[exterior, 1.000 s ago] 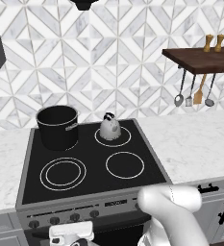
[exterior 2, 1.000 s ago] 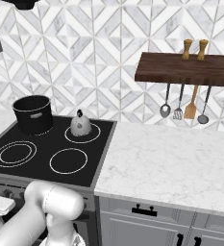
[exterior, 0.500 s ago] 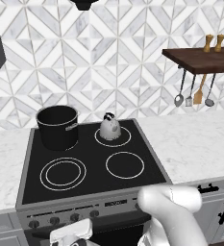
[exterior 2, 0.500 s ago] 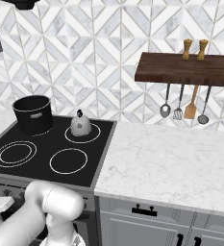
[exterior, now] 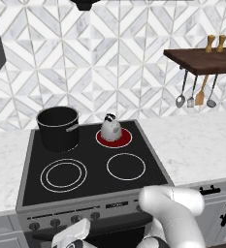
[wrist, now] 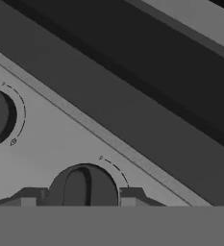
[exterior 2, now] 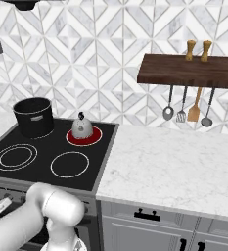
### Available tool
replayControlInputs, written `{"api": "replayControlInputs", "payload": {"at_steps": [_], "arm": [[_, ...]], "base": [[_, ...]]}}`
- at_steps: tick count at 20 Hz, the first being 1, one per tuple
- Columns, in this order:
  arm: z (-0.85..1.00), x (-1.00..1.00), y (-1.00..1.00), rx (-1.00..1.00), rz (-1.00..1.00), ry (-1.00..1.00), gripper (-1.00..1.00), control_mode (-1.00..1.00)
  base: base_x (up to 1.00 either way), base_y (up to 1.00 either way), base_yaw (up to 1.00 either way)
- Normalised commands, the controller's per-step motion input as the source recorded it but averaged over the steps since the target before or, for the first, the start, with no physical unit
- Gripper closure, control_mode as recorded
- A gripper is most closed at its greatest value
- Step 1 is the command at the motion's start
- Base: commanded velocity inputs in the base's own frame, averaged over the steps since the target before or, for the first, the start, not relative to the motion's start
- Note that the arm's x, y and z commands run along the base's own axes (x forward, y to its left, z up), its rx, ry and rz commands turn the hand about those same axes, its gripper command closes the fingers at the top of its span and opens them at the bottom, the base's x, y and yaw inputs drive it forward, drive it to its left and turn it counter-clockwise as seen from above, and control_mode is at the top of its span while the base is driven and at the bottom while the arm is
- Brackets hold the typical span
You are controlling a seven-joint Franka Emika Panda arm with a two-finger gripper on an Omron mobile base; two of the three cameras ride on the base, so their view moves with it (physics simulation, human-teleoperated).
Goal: Pick the kettle from the counter and place it on a stove burner. Then turn the burner on.
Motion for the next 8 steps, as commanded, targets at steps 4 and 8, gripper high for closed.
{"api": "replayControlInputs", "payload": {"at_steps": [4, 8], "arm": [[-0.51, 0.17, 0.02, -0.59, 0.16, 0.25, 1.0, -1.0], [-0.11, 0.0, 0.13, -0.22, 0.05, 0.1, 1.0, -1.0]], "base": [[0.0, 0.0, 0.0], [0.0, 0.0, 0.0]]}}
